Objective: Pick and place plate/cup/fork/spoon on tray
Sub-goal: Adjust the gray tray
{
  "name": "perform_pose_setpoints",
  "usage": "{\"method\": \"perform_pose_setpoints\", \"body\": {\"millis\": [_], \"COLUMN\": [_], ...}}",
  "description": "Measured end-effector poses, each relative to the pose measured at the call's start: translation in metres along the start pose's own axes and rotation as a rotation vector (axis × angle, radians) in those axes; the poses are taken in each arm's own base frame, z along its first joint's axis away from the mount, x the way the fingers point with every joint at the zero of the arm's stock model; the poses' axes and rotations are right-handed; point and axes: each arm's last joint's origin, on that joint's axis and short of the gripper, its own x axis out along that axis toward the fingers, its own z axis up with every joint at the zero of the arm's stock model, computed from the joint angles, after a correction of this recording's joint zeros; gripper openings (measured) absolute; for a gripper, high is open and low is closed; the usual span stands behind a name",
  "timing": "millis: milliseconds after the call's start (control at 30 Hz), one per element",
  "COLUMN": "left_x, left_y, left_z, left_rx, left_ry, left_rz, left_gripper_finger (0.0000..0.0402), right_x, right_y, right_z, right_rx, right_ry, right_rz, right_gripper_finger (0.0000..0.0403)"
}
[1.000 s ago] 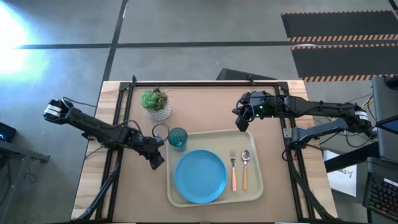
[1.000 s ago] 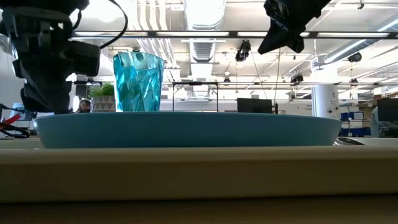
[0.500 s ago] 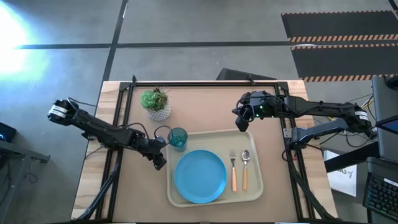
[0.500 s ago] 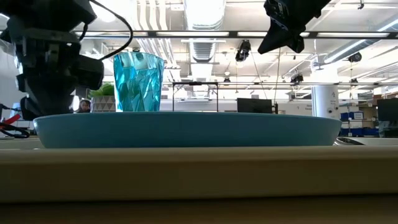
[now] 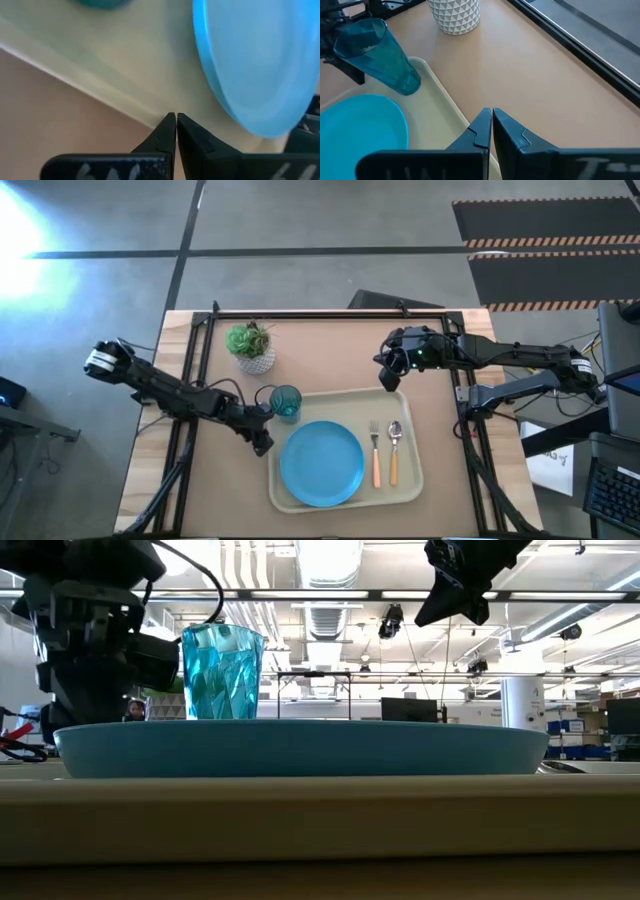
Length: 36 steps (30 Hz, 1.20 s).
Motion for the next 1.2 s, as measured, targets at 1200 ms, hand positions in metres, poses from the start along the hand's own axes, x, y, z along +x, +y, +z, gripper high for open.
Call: {"method": "perform_pose_setpoints", "body": {"millis": [1200], "left_x": [-0.0047], "left_y": [0.0054], "left_z": [-0.0044], "left_rx": [-0.033], "left_ry": [0.045], "left_rz": [0.040], "left_gripper_finger": [0.0110], "right_x": [0.0000], "right_y": [-0.0002], "right_z": [-0.0006], "right_rx": [-0.003], "right_ry": [0.007], "right_rz": [-0.002], "right_gripper_finger": [0.0009]}}
